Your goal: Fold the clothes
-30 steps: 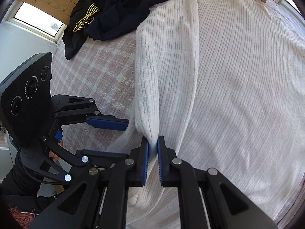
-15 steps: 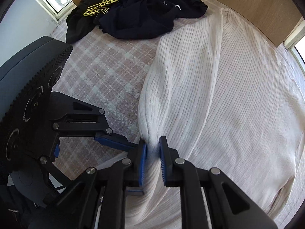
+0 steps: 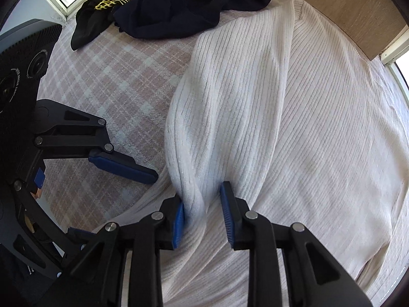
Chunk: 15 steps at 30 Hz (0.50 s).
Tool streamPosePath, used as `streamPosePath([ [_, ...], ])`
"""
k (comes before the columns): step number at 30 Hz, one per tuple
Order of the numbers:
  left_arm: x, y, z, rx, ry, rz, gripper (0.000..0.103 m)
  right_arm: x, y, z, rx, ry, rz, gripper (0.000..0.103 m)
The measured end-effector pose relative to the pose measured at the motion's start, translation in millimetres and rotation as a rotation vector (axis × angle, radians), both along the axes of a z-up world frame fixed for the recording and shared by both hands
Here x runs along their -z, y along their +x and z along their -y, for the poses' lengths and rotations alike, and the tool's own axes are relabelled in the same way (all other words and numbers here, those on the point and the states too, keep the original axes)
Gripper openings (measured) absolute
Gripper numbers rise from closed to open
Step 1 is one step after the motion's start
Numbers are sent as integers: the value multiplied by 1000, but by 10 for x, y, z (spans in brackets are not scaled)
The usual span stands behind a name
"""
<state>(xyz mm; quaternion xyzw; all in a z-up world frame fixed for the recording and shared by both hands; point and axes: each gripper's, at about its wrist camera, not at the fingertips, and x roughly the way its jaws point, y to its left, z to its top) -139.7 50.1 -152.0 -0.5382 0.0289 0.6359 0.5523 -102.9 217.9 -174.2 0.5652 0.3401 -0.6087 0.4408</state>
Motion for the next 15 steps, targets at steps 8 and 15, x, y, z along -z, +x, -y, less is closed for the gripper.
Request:
streamPosePath([
  [8,-117,-16,-100,61,-26,-66,51,-22,-156,-156,49,-25,37,25],
  [15,-70,-82,-248,131,-56,-97,51,-37,-259,-216,66,-28,57,25],
])
